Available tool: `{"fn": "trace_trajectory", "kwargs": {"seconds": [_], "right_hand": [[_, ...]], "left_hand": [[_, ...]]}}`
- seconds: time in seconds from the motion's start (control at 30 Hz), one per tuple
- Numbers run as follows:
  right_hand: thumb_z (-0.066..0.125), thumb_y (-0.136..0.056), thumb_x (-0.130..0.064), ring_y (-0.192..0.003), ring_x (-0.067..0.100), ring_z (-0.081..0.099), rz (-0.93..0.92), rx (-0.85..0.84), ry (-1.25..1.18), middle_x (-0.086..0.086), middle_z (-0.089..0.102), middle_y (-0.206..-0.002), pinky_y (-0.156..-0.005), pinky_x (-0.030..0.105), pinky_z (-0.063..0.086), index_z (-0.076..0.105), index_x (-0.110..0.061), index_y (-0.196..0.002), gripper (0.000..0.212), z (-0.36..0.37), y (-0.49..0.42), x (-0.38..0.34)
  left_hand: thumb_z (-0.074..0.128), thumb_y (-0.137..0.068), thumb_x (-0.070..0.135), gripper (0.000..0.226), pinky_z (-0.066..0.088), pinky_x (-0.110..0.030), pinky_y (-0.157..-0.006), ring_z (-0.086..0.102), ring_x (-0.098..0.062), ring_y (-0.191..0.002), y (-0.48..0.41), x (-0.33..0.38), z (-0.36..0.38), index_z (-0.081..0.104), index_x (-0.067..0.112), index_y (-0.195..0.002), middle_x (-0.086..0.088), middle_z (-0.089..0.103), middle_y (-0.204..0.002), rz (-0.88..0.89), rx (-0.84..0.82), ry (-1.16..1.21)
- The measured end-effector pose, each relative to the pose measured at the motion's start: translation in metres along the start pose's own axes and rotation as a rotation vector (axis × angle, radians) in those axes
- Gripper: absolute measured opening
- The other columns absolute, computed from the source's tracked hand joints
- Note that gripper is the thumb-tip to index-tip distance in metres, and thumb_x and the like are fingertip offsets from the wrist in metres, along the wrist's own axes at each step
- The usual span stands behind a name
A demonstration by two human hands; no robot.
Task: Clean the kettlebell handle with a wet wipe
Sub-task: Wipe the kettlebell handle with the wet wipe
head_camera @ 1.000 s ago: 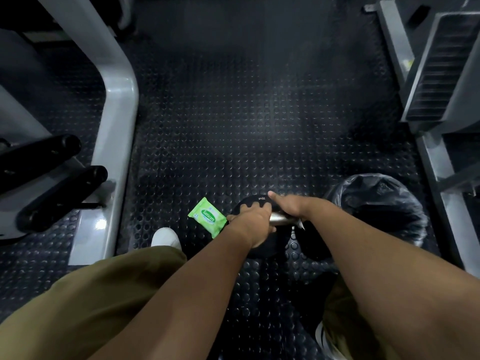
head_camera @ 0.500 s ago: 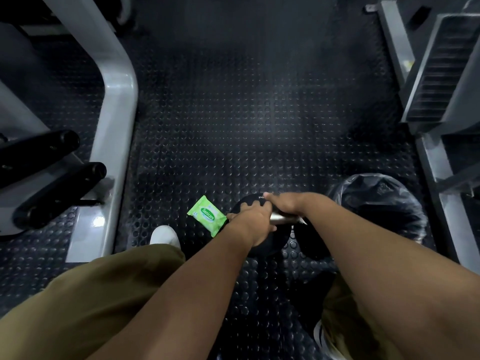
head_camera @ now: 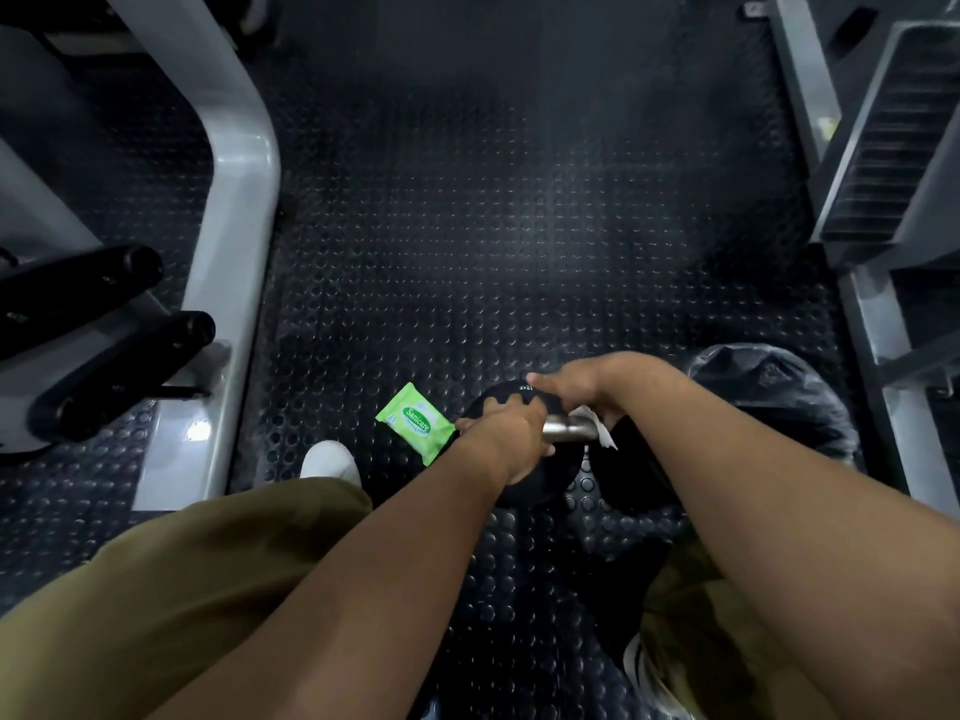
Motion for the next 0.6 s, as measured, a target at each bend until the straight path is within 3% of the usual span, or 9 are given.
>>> {"fn": "trace_trajectory", "kwargs": {"seconds": [0.07,0.13,0.27,0.33,0.43,0.6], "right_hand": [[0.025,-0.104,-0.064,-0.142,0.035,0.042,0.001,0.031,0.006,0.015,0.035,-0.161,-0.115,0.05,0.037,0.05,-0.012,-0.146,0.071,0.007,-0.01,0.009],[0.019,-0.103,-0.067,-0.146,0.034,0.038,0.011,0.052,-0.004,0.014,0.031,-0.163,-0.118,0.05,0.034,0.04,-0.016,-0.155,0.076,0.016,-0.019,0.023],[0.02,-0.092,-0.082,-0.122,0.036,0.058,0.017,0.056,-0.19,0.014,0.04,-0.156,-0.101,0.051,0.051,0.04,-0.019,-0.154,0.091,0.027,-0.036,0.049],[0.023,-0.09,-0.084,-0.115,0.035,0.062,0.031,0.035,-0.258,0.015,0.042,-0.154,-0.101,0.052,0.052,0.037,-0.019,-0.155,0.093,0.026,-0.035,0.052],[0.025,-0.094,-0.078,-0.106,0.038,0.068,0.058,-0.024,-0.154,0.018,0.056,-0.123,-0.097,0.052,0.056,0.042,-0.014,-0.149,0.087,0.015,-0.011,0.034],[0.02,-0.107,-0.059,-0.114,0.025,0.055,-0.009,0.014,0.066,0.015,0.04,-0.158,-0.113,0.048,0.037,0.051,-0.013,-0.145,0.068,0.002,0.006,-0.002]], "left_hand": [[0.058,-0.104,0.044,0.063,0.03,-0.078,-0.109,0.028,-0.042,-0.145,0.0,0.0,0.0,0.03,0.02,-0.155,-0.011,0.04,-0.15,0.036,0.046,0.003],[0.058,-0.104,0.043,0.059,0.032,-0.078,-0.108,0.032,-0.041,-0.142,0.0,-0.001,0.001,0.033,0.02,-0.152,-0.011,0.043,-0.145,0.054,0.067,0.009],[0.058,-0.104,0.043,0.043,0.035,-0.076,-0.106,0.036,-0.039,-0.137,0.002,0.0,-0.001,0.042,0.018,-0.135,-0.01,0.046,-0.139,0.053,0.062,-0.006],[0.058,-0.104,0.043,0.042,0.034,-0.076,-0.106,0.035,-0.04,-0.138,0.003,0.0,-0.001,0.042,0.017,-0.134,-0.011,0.045,-0.14,0.05,0.056,-0.005],[0.058,-0.105,0.042,0.047,0.032,-0.077,-0.108,0.032,-0.041,-0.142,0.003,0.0,-0.001,0.04,0.017,-0.14,-0.012,0.043,-0.144,0.039,0.047,-0.001],[0.059,-0.104,0.042,0.066,0.026,-0.078,-0.113,0.023,-0.042,-0.149,0.001,0.001,0.0,0.028,0.021,-0.159,-0.011,0.036,-0.154,0.007,0.008,0.027]]}}
Point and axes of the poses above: each hand's wrist, its own y-axis away from the middle knuckle, its own z-axis out of the palm, x = y × z, the point moved 10 cm from there along -y, towards the middle knuckle
